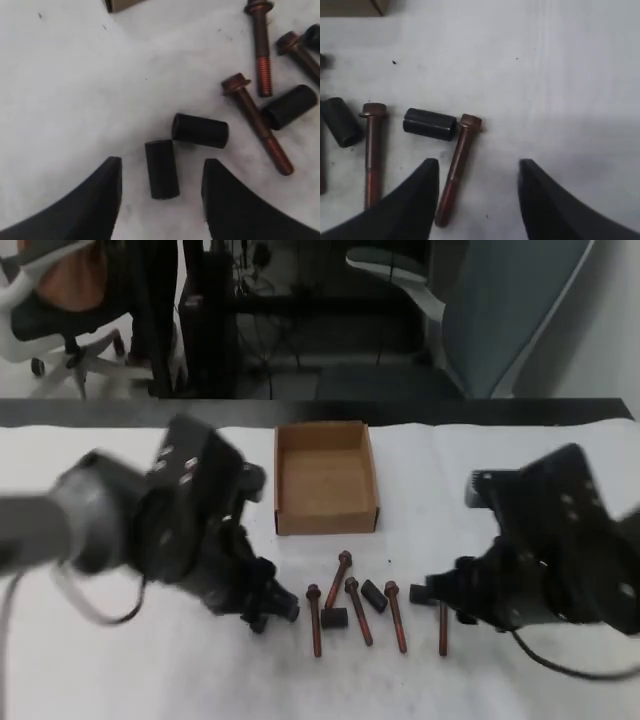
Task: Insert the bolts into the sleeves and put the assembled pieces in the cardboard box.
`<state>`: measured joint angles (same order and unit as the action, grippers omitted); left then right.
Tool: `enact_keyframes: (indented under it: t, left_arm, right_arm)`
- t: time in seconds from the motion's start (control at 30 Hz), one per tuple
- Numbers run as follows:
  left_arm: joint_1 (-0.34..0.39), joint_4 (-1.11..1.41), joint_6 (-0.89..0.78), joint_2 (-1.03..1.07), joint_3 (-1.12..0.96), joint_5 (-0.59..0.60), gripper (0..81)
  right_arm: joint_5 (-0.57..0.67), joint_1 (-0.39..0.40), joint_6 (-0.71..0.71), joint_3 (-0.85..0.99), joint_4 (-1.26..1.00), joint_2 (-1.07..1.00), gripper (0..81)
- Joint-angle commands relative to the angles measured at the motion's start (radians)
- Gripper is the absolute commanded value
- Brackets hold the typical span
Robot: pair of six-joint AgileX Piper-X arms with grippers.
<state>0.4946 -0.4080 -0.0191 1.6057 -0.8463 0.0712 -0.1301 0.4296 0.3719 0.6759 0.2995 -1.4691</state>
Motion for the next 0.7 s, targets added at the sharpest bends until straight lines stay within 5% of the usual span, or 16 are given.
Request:
enact_keyframes:
  t: [0.0, 0.43, 0.5, 0.63, 0.67]
  left_arm:
    - [0.003, -0.105, 0.053, 0.093, -0.086, -0.036, 47.3]
    - [0.003, -0.115, 0.121, 0.188, -0.13, -0.124, 47.0]
    - [0.003, -0.138, 0.121, 0.209, -0.13, -0.133, 38.9]
    - [0.006, -0.144, 0.11, 0.241, -0.13, -0.134, 5.2]
    - [0.006, -0.144, 0.107, 0.24, -0.13, -0.13, 2.2]
  right_arm:
    - [0.023, -0.014, 0.027, 0.061, -0.008, -0.095, 48.6]
    - [0.012, -0.063, 0.055, 0.109, -0.048, -0.178, 48.6]
    - [0.007, -0.063, 0.055, 0.109, -0.056, -0.178, 48.6]
    - [0.007, -0.063, 0.055, 0.109, -0.064, -0.191, 47.9]
    - [0.007, -0.063, 0.055, 0.109, -0.064, -0.201, 46.2]
